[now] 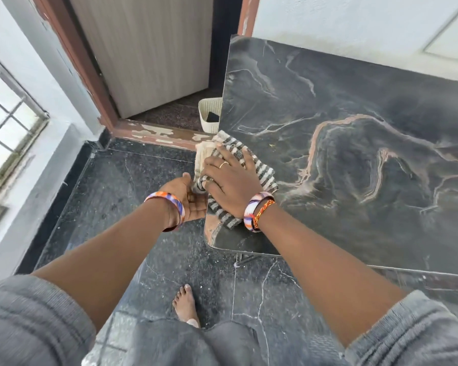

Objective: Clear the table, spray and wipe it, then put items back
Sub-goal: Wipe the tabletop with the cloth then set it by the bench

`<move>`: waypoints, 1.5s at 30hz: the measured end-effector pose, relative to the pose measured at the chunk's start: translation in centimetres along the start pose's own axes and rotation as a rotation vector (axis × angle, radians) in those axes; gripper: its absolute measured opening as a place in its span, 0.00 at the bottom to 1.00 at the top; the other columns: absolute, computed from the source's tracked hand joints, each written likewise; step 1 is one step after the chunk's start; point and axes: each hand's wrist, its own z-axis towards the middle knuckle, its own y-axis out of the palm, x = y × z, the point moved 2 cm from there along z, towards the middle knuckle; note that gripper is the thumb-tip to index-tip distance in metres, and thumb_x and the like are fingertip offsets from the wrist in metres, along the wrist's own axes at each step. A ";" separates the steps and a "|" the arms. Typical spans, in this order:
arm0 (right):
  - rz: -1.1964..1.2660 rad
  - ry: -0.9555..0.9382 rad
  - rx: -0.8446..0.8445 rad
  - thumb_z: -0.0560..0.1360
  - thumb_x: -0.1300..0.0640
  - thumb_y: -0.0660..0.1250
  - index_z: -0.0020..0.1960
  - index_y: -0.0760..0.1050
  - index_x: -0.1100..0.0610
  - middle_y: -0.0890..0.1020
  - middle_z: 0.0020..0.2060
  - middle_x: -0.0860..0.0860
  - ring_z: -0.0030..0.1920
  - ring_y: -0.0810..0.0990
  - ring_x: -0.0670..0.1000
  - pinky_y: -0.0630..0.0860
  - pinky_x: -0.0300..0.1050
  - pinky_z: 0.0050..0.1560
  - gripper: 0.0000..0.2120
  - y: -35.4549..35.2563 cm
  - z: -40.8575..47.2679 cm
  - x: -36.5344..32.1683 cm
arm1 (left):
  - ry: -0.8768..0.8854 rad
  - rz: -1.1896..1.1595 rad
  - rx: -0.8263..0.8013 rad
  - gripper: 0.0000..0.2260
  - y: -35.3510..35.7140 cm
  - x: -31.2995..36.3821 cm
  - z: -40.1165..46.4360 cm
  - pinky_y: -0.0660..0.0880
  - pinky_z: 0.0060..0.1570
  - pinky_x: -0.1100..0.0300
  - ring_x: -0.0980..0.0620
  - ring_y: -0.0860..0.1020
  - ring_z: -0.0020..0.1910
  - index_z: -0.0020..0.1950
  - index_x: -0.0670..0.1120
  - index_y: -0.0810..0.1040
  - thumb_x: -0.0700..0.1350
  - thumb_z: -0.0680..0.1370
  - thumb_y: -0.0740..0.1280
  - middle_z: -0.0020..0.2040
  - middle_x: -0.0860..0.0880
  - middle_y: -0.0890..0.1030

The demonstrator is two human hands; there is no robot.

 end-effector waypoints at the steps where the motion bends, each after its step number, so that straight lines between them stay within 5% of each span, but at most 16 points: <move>1: 0.023 -0.021 0.008 0.77 0.51 0.50 0.59 0.76 0.53 0.72 0.67 0.46 0.76 0.52 0.51 0.41 0.64 0.72 0.19 0.2 -1.2 -0.7 | -0.008 -0.003 0.017 0.19 0.1 -0.6 -0.3 0.77 0.30 0.53 0.49 0.79 0.25 0.48 0.43 0.73 0.56 0.81 0.51 0.31 0.45 0.79; 5: 0.062 -0.124 -0.013 0.74 0.51 0.51 0.54 0.79 0.53 0.77 0.62 0.46 0.75 0.57 0.51 0.38 0.63 0.72 0.20 1.3 -5.5 -3.1 | 0.019 -0.008 0.038 0.18 0.4 -2.5 -1.6 0.74 0.42 0.59 0.51 0.78 0.40 0.49 0.41 0.74 0.52 0.82 0.51 0.37 0.46 0.82; 8: 0.071 -0.180 -0.020 0.74 0.51 0.51 0.60 0.77 0.51 0.75 0.65 0.45 0.76 0.56 0.51 0.38 0.62 0.72 0.21 1.5 -7.8 -3.9 | 0.092 0.137 0.156 0.18 0.4 -3.3 -2.2 0.79 0.40 0.63 0.52 0.82 0.35 0.49 0.37 0.77 0.49 0.81 0.55 0.35 0.45 0.83; 10: 0.016 -0.200 -0.036 0.76 0.52 0.53 0.65 0.73 0.50 0.71 0.69 0.45 0.76 0.56 0.52 0.41 0.63 0.72 0.20 1.5 -9.0 -3.5 | 0.171 0.342 0.361 0.20 0.5 -3.7 -2.9 0.73 0.59 0.54 0.44 0.79 0.54 0.60 0.35 0.76 0.50 0.81 0.55 0.54 0.39 0.81; 12: -0.123 -0.246 -0.032 0.75 0.53 0.61 0.69 0.69 0.49 0.70 0.70 0.48 0.74 0.62 0.54 0.50 0.66 0.71 0.21 1.9 -10.6 -2.6 | 0.338 0.548 0.574 0.21 1.0 -4.1 -4.6 0.68 0.62 0.51 0.38 0.73 0.62 0.62 0.35 0.73 0.50 0.81 0.53 0.62 0.36 0.76; 15: -0.315 -0.277 0.028 0.67 0.52 0.71 0.67 0.67 0.49 0.76 0.65 0.50 0.66 0.74 0.55 0.69 0.67 0.62 0.30 2.1 -13.0 -0.9 | 0.743 0.796 0.676 0.18 2.9 -5.1 -7.7 0.64 0.63 0.49 0.38 0.69 0.66 0.64 0.37 0.70 0.48 0.81 0.54 0.66 0.37 0.72; 18: -0.357 -0.223 0.097 0.64 0.52 0.72 0.66 0.62 0.48 0.78 0.63 0.50 0.62 0.78 0.55 0.73 0.67 0.57 0.34 1.7 -15.1 1.6 | 0.975 1.071 0.615 0.20 5.9 -6.5 -9.3 0.58 0.69 0.49 0.43 0.62 0.72 0.70 0.42 0.65 0.48 0.80 0.57 0.73 0.44 0.65; 23: -0.434 -0.030 0.124 0.63 0.49 0.76 0.66 0.62 0.46 0.78 0.63 0.48 0.61 0.79 0.54 0.72 0.66 0.56 0.36 0.5 -19.5 6.9 | 1.072 1.384 0.414 0.20 11.1 -9.0 -10.5 0.55 0.71 0.50 0.45 0.60 0.74 0.70 0.46 0.65 0.50 0.79 0.54 0.75 0.47 0.63; 26: -0.444 0.101 0.162 0.71 0.47 0.62 0.66 0.63 0.45 0.78 0.63 0.47 0.61 0.79 0.54 0.73 0.65 0.56 0.25 -0.7 -22.6 10.3 | 1.071 1.492 0.317 0.20 13.7 -10.0 -10.7 0.53 0.72 0.50 0.46 0.58 0.75 0.71 0.46 0.64 0.50 0.80 0.55 0.75 0.47 0.62; 31: -0.377 0.358 0.047 0.75 0.39 0.49 0.68 0.65 0.45 0.77 0.64 0.48 0.63 0.77 0.55 0.71 0.65 0.58 0.25 -2.1 -27.5 16.1 | 1.111 1.609 0.197 0.19 17.5 -11.1 -10.7 0.54 0.71 0.51 0.48 0.59 0.74 0.71 0.47 0.65 0.50 0.80 0.54 0.75 0.49 0.62; 35: -0.277 0.478 0.037 0.71 0.29 0.32 0.74 0.54 0.38 0.62 0.74 0.42 0.75 0.60 0.49 0.56 0.59 0.71 0.36 -3.4 -30.6 20.0 | 1.130 1.626 0.124 0.18 20.6 -11.2 -10.1 0.54 0.71 0.52 0.49 0.59 0.74 0.70 0.48 0.66 0.50 0.81 0.55 0.75 0.50 0.62; 40: -0.112 0.733 0.109 0.78 0.36 0.43 0.74 0.48 0.37 0.51 0.76 0.40 0.77 0.47 0.45 0.47 0.57 0.73 0.25 -4.2 -29.4 22.1 | 1.135 1.637 0.086 0.18 24.4 -10.4 -8.5 0.54 0.71 0.51 0.48 0.59 0.74 0.70 0.47 0.66 0.50 0.81 0.54 0.75 0.49 0.62; 45: -0.028 1.084 0.101 0.78 0.37 0.41 0.76 0.42 0.40 0.44 0.77 0.43 0.77 0.41 0.49 0.41 0.68 0.71 0.27 -5.3 -27.5 26.5 | 1.161 1.630 0.040 0.18 28.7 -8.7 -6.3 0.54 0.70 0.50 0.48 0.60 0.74 0.68 0.46 0.68 0.50 0.80 0.55 0.75 0.48 0.63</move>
